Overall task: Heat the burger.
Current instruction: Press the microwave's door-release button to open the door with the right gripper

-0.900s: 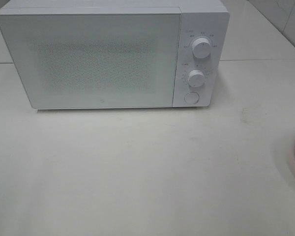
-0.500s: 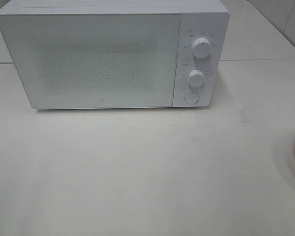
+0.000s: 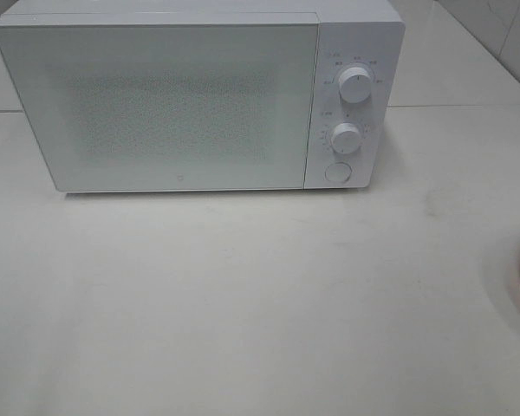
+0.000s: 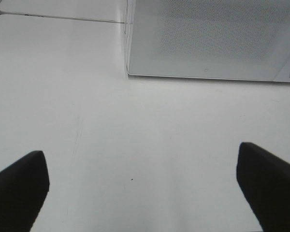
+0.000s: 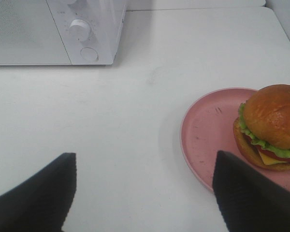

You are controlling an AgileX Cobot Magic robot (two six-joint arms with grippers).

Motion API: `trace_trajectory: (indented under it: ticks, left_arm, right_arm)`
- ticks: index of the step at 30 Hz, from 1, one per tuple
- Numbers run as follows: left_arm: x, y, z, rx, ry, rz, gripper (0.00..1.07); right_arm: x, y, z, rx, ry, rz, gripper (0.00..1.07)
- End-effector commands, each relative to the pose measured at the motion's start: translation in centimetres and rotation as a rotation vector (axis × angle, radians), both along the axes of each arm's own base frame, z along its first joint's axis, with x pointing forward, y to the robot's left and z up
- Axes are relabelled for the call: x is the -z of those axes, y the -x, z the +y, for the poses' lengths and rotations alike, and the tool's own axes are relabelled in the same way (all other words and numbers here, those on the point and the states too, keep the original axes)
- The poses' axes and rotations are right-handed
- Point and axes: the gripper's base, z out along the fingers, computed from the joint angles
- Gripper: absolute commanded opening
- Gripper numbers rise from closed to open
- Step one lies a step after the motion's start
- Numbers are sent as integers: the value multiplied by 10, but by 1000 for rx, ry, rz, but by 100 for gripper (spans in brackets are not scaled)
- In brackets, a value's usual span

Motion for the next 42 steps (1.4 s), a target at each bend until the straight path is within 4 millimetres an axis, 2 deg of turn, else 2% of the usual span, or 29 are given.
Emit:
trace_trajectory:
  ticks: [1,10,19,28,33,42]
  left_arm:
    - [0,3,0,1,7,-23,98]
    - [0,3,0,1,7,-23,98]
    - [0,3,0,1,7,-23,98]
    - [0,3,0,1,7,-23,98]
    - [0,3,0,1,7,-23,98]
    - [0,3,0,1,7,-23,98]
  right_arm:
    - [-7,-10,1,-3,-2,-16,76]
    - [-11,-37,4,-4,-1,-14,75]
    - [-10,-51,5,-5,-4,-48,75]
    - [5,-72,8,-6,-6,-65,75]
    - [13,-92,10,-7,-7,-77,74]
    - [17,-120,12,-10,-7,-110,74]
